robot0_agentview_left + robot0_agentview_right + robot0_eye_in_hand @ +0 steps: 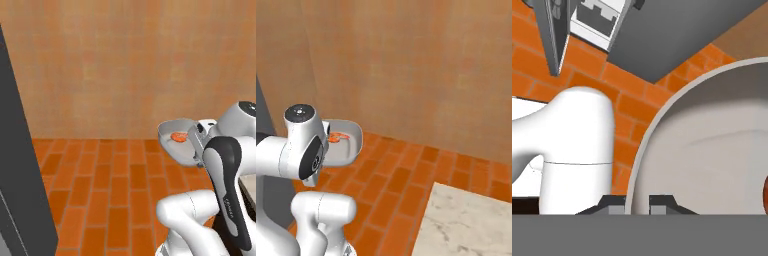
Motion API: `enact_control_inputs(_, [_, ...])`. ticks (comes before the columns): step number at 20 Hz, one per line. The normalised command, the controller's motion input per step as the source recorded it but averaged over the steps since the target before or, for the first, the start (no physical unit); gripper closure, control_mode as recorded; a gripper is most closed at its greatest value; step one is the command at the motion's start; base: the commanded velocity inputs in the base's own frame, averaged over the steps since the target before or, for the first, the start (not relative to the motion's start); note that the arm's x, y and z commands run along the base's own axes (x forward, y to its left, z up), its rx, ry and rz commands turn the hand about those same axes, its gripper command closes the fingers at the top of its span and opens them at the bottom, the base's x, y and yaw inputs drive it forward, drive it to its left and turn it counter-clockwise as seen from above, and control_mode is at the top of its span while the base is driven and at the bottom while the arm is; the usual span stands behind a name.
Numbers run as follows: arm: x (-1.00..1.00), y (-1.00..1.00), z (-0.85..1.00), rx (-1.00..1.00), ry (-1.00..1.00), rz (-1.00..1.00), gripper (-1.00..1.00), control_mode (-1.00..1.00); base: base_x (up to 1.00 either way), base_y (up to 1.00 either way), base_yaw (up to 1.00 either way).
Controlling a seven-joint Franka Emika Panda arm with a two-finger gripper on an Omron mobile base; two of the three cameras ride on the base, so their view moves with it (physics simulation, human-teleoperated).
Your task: Take the meat container that has the shrimp and place it on the second highest rack of the freezer. Then take the vegetable container that has the eggplant and corn and place it on the highest rack of the freezer.
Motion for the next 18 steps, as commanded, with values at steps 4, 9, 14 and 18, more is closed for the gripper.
enact_control_inputs(4, [0.0, 0.0, 0.0, 0.0, 0.0, 0.0, 1.0, 1.0, 1.0, 0.0, 0.46])
enact_control_inputs(9, [0.0, 0.0, 0.0, 0.0, 0.0, 0.0, 1.0, 1.0, 1.0, 0.0, 0.54])
enact_control_inputs(14, [0.0, 0.0, 0.0, 0.0, 0.0, 0.0, 1.0, 1.0, 0.71, 0.09, 0.67])
enact_control_inputs(18, [0.0, 0.0, 0.0, 0.0, 0.0, 0.0, 1.0, 1.0, 0.06, 0.23, 0.84])
